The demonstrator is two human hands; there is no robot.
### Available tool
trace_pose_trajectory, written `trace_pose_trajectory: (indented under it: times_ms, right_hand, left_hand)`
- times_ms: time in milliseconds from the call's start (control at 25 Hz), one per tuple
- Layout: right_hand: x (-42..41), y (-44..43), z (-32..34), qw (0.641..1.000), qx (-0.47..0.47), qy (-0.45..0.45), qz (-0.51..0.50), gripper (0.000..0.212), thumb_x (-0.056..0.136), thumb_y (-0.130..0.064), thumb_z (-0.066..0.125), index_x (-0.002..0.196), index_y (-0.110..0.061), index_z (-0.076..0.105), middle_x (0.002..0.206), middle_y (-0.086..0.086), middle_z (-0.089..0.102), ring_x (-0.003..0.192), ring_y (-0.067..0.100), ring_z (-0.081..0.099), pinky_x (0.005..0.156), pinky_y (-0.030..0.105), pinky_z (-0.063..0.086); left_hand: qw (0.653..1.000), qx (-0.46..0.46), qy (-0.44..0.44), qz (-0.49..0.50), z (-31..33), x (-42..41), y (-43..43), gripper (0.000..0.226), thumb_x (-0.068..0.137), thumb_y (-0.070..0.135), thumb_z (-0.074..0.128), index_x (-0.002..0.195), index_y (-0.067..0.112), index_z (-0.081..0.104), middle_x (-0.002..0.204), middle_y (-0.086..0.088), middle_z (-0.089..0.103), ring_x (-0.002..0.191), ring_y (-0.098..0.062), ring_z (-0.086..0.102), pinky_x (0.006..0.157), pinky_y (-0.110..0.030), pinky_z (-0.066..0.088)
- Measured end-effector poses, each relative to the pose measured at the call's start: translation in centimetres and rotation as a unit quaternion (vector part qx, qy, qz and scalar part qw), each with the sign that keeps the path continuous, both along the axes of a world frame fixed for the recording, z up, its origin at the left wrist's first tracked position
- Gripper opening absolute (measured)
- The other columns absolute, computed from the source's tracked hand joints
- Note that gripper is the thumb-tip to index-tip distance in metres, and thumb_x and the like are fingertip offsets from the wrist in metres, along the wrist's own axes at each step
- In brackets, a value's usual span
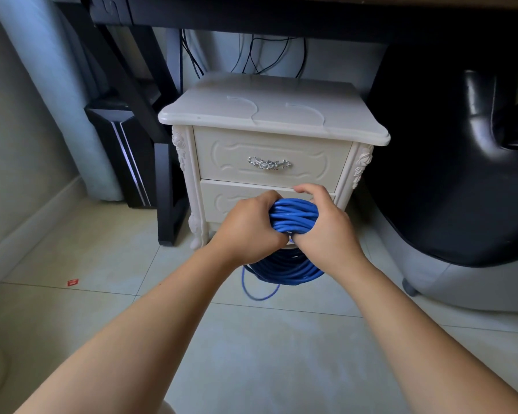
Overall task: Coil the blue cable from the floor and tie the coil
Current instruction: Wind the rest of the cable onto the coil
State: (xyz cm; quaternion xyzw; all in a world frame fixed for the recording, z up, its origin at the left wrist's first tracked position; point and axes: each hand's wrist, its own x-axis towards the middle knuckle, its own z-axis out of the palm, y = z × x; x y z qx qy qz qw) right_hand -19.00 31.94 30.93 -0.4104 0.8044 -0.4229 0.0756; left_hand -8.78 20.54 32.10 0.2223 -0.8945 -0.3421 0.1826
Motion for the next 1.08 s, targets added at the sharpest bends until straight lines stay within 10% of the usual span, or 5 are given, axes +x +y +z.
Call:
trace_pose_trajectory:
  times_ms: [560,920,1080]
  right_hand:
    - [-1.8,1.5,0.0,0.957,-0.071,-0.281,0.028,0.039,0.078,-0.010,0.078,0.109,-0.028,0.064,0.096,0.002,0.073,0.090,0.017,0.070,0.087,0.037,0.054]
    - [-0.3,0.0,-1.3,0.842,-0.257,-0.474,-0.019,0.033,0.082,0.001,0.069,0.109,-0.015,0.059,0.078,0.004,0.069,0.084,0.029,0.072,0.080,0.042,0.057]
    - [-0.3,0.0,-0.7,0.849,-0.280,-0.441,-0.082,0.031,0.080,0.011,0.058,0.098,-0.014,0.060,0.068,0.009,0.053,0.061,0.021,0.055,0.071,0.043,0.058]
  left_hand:
    - [0.960,0.250,0.102,0.078,0.5,0.1,-0.9,0.027,0.061,0.006,0.068,0.085,0.013,0.061,0.064,0.005,0.056,0.056,-0.015,0.049,0.058,-0.027,0.040]
    - [0.824,0.490,0.229,0.170,0.1,-0.2,0.3,0.018,0.077,-0.003,0.059,0.092,0.007,0.058,0.072,-0.011,0.053,0.069,-0.024,0.052,0.066,-0.037,0.042]
    - [0.796,0.560,0.197,0.118,-0.9,-0.3,0.9,0.017,0.084,0.007,0.065,0.100,0.012,0.062,0.080,-0.005,0.063,0.079,-0.018,0.066,0.073,-0.035,0.050]
